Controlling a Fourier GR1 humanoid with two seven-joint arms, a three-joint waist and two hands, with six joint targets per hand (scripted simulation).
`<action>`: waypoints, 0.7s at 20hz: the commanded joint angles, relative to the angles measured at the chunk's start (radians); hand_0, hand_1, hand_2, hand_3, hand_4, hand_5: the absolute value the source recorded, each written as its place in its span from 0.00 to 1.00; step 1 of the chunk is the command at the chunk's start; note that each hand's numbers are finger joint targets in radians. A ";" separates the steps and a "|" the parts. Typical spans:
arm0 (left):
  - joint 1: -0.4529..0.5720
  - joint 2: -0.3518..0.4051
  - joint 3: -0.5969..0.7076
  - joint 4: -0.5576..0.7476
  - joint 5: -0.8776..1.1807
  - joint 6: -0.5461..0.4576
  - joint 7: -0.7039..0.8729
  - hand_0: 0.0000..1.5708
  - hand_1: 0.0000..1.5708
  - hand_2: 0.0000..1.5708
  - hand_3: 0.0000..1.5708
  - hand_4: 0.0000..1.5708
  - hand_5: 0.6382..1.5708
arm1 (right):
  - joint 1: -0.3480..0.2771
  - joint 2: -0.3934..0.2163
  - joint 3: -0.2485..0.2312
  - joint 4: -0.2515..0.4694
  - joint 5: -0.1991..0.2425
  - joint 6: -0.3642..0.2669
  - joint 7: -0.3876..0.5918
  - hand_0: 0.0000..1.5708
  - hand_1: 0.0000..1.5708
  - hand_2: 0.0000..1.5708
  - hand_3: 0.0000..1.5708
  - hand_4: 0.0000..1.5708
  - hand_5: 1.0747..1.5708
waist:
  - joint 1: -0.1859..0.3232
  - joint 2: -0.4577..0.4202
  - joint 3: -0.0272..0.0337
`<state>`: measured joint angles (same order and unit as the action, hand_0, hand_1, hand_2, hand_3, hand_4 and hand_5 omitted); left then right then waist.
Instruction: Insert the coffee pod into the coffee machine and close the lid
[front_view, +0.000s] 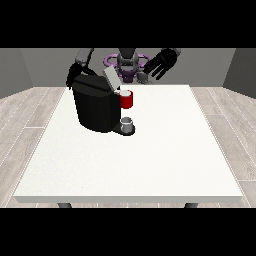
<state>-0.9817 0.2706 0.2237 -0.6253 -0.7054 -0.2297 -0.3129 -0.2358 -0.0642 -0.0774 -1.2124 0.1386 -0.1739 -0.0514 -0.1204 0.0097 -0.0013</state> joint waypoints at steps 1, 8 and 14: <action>0.121 -0.111 0.141 0.021 0.183 -0.023 -0.039 0.00 0.00 0.00 0.00 0.30 1.00 | 0.039 0.018 -0.008 -0.025 -0.026 0.003 0.000 0.00 0.00 0.00 0.00 0.00 1.00 | 0.076 -0.127 -0.0021; 0.308 -0.246 0.176 0.042 0.274 -0.059 -0.054 0.00 0.00 0.00 0.00 0.27 1.00 | 0.015 -0.018 0.019 -0.067 -0.058 0.108 0.008 0.00 0.00 0.00 0.00 0.00 1.00 | 0.204 -0.256 0.0011; 0.405 -0.216 0.165 -0.025 0.301 -0.092 -0.030 0.00 0.00 0.00 0.00 0.25 1.00 | -0.044 -0.106 0.006 -0.114 -0.068 0.181 0.080 0.00 0.00 0.00 0.00 0.16 1.00 | 0.249 -0.280 0.0014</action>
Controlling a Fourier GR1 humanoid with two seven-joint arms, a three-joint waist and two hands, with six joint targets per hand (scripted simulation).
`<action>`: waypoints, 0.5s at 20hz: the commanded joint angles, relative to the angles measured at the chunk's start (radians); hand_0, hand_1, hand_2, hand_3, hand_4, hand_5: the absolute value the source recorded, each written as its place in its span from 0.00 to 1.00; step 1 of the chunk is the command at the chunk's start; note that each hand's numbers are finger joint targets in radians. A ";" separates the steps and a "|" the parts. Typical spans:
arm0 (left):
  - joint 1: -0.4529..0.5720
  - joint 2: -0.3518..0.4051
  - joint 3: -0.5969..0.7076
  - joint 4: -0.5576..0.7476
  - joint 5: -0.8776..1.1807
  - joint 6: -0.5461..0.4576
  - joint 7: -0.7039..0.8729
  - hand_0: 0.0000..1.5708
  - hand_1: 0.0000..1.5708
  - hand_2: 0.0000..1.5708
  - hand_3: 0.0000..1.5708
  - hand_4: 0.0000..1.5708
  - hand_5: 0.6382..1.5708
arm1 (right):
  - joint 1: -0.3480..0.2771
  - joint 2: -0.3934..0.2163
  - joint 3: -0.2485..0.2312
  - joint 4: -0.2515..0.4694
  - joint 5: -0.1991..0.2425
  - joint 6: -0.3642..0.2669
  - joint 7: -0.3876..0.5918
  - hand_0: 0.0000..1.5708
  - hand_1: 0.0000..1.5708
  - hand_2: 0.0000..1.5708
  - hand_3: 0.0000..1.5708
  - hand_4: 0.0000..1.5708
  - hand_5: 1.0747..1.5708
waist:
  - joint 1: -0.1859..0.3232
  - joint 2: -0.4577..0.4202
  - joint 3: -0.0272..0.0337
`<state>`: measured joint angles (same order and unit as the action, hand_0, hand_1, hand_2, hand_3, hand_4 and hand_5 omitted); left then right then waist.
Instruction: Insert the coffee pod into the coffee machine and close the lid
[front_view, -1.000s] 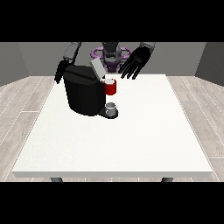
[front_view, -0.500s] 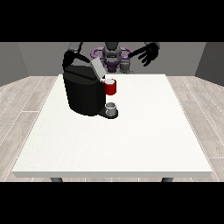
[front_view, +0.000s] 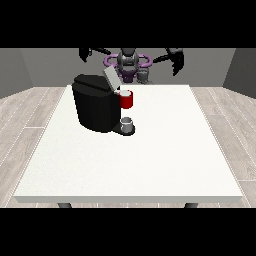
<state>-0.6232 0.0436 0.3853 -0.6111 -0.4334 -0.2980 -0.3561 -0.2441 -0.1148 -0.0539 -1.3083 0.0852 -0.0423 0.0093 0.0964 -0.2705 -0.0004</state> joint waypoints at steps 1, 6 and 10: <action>0.051 -0.041 -0.013 -0.069 0.038 -0.008 0.054 0.00 0.00 0.00 0.00 0.27 1.00 | -0.003 -0.049 -0.002 -0.007 0.011 0.040 -0.021 0.00 0.00 0.00 0.00 0.15 1.00 | 0.046 -0.017 0.0008; 0.113 -0.043 -0.104 -0.153 0.148 -0.002 0.067 0.00 0.00 0.00 0.00 0.23 1.00 | -0.122 -0.069 -0.094 0.075 -0.036 0.013 0.061 0.00 0.00 0.00 0.00 0.00 1.00 | 0.092 0.025 0.0008; 0.127 -0.043 -0.165 -0.240 0.191 0.020 0.100 0.00 0.00 0.00 0.00 0.25 1.00 | -0.197 -0.097 -0.144 0.132 -0.092 0.047 0.061 0.00 0.00 0.00 0.00 0.00 1.00 | 0.109 0.089 0.0009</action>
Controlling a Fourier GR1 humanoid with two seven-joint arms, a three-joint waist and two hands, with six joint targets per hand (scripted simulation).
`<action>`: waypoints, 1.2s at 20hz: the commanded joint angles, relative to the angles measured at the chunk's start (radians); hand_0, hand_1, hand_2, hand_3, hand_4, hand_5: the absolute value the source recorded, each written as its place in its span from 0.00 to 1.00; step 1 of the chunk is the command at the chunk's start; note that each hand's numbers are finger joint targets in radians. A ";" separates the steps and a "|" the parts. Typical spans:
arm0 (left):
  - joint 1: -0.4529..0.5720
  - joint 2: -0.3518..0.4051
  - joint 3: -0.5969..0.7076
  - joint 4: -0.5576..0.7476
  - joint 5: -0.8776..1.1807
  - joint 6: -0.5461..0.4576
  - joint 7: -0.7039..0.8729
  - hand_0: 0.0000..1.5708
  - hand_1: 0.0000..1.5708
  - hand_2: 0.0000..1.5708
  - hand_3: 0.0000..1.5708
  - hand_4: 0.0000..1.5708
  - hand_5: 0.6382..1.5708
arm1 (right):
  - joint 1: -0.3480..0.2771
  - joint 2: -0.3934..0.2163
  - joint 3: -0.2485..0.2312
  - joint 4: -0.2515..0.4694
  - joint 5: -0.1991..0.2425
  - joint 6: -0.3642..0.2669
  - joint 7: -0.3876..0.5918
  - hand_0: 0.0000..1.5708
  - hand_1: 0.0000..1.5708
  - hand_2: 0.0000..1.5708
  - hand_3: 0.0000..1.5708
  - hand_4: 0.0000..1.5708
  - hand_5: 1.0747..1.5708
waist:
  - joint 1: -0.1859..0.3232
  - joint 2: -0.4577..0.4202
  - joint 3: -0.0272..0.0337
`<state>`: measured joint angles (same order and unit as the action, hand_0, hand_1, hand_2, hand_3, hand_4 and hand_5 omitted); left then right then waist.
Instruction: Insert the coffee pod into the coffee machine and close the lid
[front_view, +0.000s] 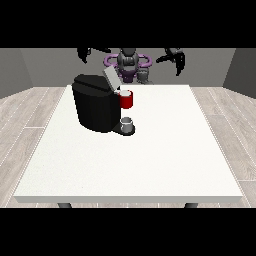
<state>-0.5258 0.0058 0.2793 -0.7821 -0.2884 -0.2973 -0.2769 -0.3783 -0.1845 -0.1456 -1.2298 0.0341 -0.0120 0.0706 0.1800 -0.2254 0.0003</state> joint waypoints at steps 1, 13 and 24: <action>0.040 -0.006 -0.032 -0.083 0.041 -0.011 0.024 0.00 0.00 0.00 0.00 0.23 1.00 | -0.094 -0.028 -0.063 0.038 -0.070 0.022 0.074 0.00 0.00 0.00 0.00 0.00 1.00 | 0.029 0.034 0.0000; 0.135 -0.005 -0.156 -0.377 0.131 0.063 0.176 0.00 0.00 0.00 0.00 0.21 1.00 | -0.129 -0.008 -0.051 0.190 -0.087 0.051 -0.016 0.00 0.00 0.00 0.00 0.00 1.00 | 0.020 0.137 0.0001; 0.252 0.041 -0.141 -0.562 0.180 0.033 0.137 0.00 0.00 0.00 0.00 0.24 1.00 | -0.258 0.010 -0.014 0.255 -0.058 0.030 -0.061 0.00 0.00 0.00 0.00 0.00 1.00 | 0.016 0.243 -0.0001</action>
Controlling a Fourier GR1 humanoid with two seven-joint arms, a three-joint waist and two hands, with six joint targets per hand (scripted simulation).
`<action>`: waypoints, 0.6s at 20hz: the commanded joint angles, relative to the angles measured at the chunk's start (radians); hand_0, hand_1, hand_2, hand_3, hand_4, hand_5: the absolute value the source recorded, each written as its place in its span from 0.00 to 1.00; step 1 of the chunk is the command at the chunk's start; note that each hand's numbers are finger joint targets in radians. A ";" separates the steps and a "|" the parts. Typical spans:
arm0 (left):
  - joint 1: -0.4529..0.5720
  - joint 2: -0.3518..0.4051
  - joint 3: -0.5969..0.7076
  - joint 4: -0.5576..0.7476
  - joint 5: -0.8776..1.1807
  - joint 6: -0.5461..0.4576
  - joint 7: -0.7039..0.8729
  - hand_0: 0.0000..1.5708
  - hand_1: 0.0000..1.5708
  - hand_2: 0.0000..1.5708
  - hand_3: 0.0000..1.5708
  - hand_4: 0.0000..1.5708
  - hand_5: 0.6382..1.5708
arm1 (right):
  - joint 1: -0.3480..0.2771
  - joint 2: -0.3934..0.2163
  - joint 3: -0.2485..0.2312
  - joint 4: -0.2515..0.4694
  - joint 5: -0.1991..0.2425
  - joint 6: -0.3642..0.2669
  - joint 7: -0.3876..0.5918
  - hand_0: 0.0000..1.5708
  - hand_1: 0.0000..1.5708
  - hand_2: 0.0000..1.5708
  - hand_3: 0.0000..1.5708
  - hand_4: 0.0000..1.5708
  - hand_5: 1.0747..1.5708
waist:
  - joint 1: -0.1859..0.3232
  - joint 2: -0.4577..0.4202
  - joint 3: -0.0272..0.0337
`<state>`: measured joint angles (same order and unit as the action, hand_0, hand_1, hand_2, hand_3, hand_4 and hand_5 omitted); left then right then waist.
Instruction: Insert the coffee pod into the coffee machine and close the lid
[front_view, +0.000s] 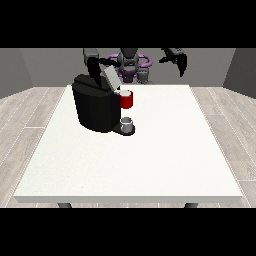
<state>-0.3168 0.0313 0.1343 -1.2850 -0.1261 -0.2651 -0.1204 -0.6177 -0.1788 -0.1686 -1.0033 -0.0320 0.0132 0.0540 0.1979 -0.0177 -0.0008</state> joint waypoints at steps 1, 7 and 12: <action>0.073 0.021 0.004 -0.050 0.023 -0.007 0.030 0.00 0.00 0.00 0.00 0.24 1.00 | -0.022 0.042 0.053 -0.016 0.020 -0.013 0.058 0.00 0.00 0.00 0.00 0.00 1.00 | -0.035 -0.029 0.0007; 0.036 0.077 0.039 -0.088 0.046 -0.010 0.012 0.00 0.00 0.00 0.00 0.20 1.00 | -0.117 0.008 0.034 0.024 0.015 0.007 0.020 0.00 0.00 0.00 0.00 0.13 1.00 | -0.033 0.065 0.0007; 0.053 0.046 -0.013 -0.147 0.010 0.027 0.029 0.00 0.00 0.00 0.00 0.22 1.00 | -0.156 -0.021 0.043 0.049 0.040 0.034 -0.055 0.00 0.00 0.00 0.00 0.10 1.00 | -0.008 0.097 0.0009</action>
<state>-0.2614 0.0727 0.1291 -1.4110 -0.1113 -0.2466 -0.0859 -0.7292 -0.1893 -0.1399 -0.9644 -0.0058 0.0227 0.0422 0.1811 0.0453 0.0005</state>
